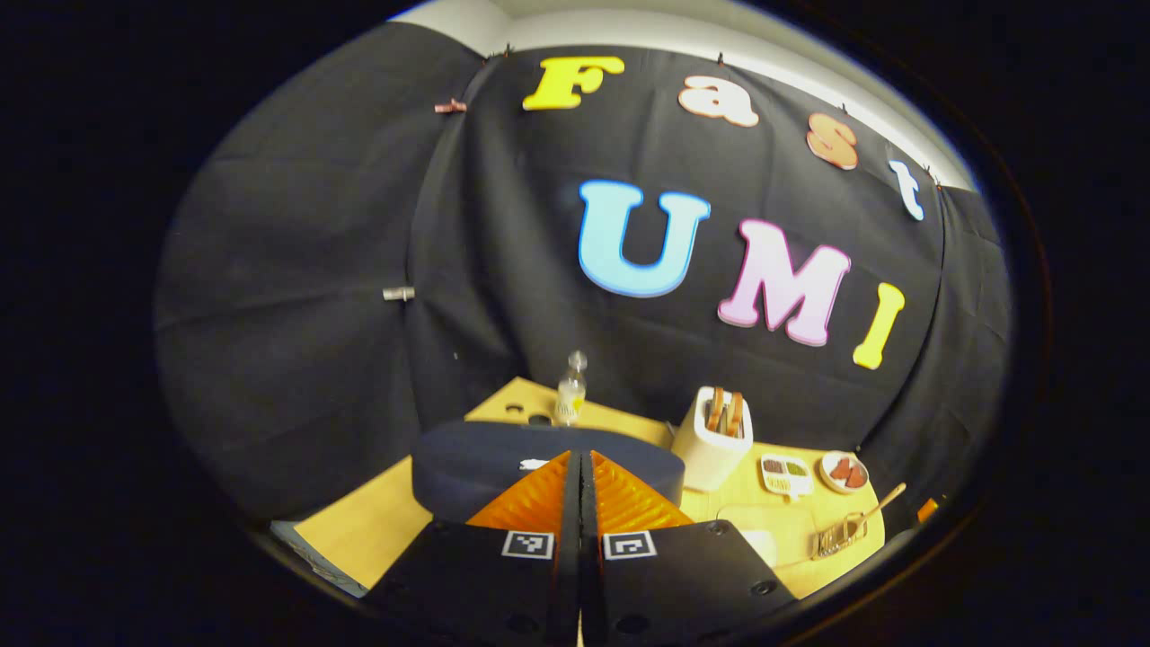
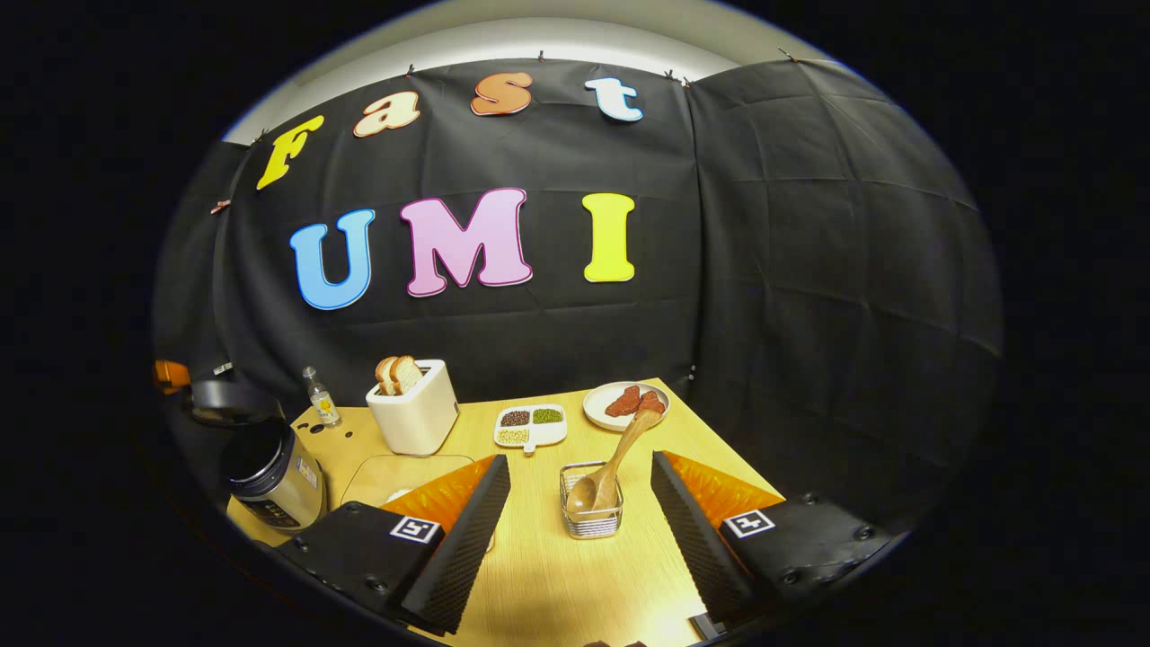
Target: Close the left gripper, press the button to open the rice cooker; take a wooden spoon from the chopstick holder with the right hand, scoop a spoonful of rice and pour it into the rice cooker, then put the wooden spoon back into the chopstick holder.
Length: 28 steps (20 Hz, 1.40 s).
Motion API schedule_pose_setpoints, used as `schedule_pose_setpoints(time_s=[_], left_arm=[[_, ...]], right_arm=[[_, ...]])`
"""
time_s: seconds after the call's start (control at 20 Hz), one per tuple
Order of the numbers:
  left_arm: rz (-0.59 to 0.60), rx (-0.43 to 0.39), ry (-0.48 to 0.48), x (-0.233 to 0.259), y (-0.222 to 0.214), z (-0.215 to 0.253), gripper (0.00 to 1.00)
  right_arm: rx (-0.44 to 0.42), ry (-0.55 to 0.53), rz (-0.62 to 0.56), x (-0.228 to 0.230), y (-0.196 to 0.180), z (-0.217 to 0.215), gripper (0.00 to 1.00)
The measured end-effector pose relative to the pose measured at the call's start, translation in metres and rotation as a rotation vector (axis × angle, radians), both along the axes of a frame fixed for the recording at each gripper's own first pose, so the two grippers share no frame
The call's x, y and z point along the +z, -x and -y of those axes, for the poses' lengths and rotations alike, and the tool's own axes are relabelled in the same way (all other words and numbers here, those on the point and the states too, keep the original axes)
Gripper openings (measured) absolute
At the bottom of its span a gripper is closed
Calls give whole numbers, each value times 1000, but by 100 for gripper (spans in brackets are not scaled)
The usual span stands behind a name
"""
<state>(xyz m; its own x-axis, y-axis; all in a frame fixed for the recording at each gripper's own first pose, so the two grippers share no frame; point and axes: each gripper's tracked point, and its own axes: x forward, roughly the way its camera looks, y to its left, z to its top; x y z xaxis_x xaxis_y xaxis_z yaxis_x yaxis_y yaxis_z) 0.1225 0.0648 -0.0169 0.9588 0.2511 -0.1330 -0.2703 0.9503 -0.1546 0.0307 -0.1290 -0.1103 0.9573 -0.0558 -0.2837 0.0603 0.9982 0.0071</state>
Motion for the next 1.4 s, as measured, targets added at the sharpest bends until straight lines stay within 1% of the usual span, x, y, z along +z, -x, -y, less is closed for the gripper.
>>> schedule_pose_setpoints(time_s=[0.1, 0.35, 0.4, 0.45, 0.55, 0.6, 0.65, 0.75, 0.8, 0.9, 0.95, 1.05, 1.2, 1.3, 1.4], left_arm=[[42, 9, 4, 20, 7, 7, 6], [48, -7, -19, 10, 26, 32, 8], [42, -11, -20, 5, 30, 38, 10], [43, -11, -22, 1, 33, 42, 15], [33, -19, -32, -9, 39, 51, 20], [28, -12, -42, -14, 41, 53, 26], [23, -9, -48, -19, 42, 56, 36], [11, -15, -47, -28, 46, 69, 66], [3, -16, -44, -32, 48, 72, 67], [-14, -14, -42, -40, 58, 81, 79], [-25, -6, -47, -47, 61, 82, 97], [-56, 6, -60, -55, 70, 87, 96], [-113, 17, -72, -74, 78, 92, 95], [-143, 30, -63, -82, 83, 95, 95], [-161, 36, -48, -88, 83, 99, 96]], right_arm=[[11, -2, 2, 0, -8, 3, 98], [39, -11, 2, -2, -33, 7, 98], [42, -8, 1, -3, -38, 10, 98], [45, -8, 2, -5, -45, 14, 98], [63, -16, 1, -11, -59, 17, 98], [72, -9, -8, -17, -66, 20, 98], [77, -6, -23, -27, -73, 23, 98], [59, -32, -66, -39, -85, 34, 99], [46, -62, -90, -46, -91, 38, 98], [14, -101, -127, -61, -104, 48, 98], [7, -120, -154, -71, -109, 51, 98], [-6, -171, -211, -90, -120, 56, 99], [-32, -208, -281, -119, -140, 64, 99], [-47, -222, -324, -136, -149, 67, 99], [-56, -230, -343, -146, -161, 70, 99]])
